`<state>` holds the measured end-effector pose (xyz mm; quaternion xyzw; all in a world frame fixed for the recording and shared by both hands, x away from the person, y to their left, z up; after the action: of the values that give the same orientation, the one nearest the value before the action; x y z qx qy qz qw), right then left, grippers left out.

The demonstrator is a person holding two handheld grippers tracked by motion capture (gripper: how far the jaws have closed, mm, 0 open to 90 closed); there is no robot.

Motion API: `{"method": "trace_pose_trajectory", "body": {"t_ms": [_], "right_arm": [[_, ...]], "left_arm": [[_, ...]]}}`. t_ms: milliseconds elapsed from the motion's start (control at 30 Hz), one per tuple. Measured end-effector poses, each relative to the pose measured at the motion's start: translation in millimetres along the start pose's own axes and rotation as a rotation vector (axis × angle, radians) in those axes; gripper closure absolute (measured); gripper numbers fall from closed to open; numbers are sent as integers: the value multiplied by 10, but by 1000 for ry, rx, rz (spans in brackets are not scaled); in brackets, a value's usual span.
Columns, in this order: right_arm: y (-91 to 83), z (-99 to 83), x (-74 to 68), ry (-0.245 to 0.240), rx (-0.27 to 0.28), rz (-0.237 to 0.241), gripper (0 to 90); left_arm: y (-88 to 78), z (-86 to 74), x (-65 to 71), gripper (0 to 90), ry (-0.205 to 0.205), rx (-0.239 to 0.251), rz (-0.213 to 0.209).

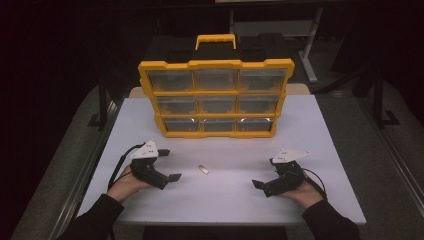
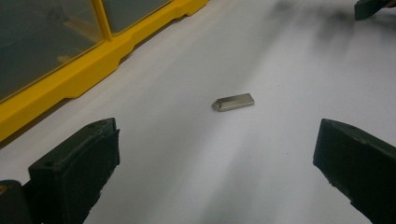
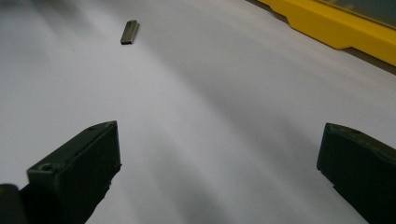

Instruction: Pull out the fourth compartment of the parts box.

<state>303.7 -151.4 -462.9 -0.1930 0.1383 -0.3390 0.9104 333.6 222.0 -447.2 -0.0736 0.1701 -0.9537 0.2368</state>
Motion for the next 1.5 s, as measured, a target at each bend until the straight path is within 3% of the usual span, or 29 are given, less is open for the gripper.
{"method": "trace_pose_trajectory", "body": {"t_ms": [1500], "right_arm": [[15,-6,-12,-6,-9,12,0]], "left_arm": [[176,71,-7,3,-6,25,-8]]}}
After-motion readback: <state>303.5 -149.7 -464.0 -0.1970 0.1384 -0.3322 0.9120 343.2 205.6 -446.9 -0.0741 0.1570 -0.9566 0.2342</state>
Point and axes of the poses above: each handheld gripper's, and its own axes: y roughly forward along the jaws, z roughly out of its top, x roughly to its right, the point moved 4 cm from there along y, roughly forward along the jaws, and after that the axes turned 13 degrees about x, right-handed, at the moved point
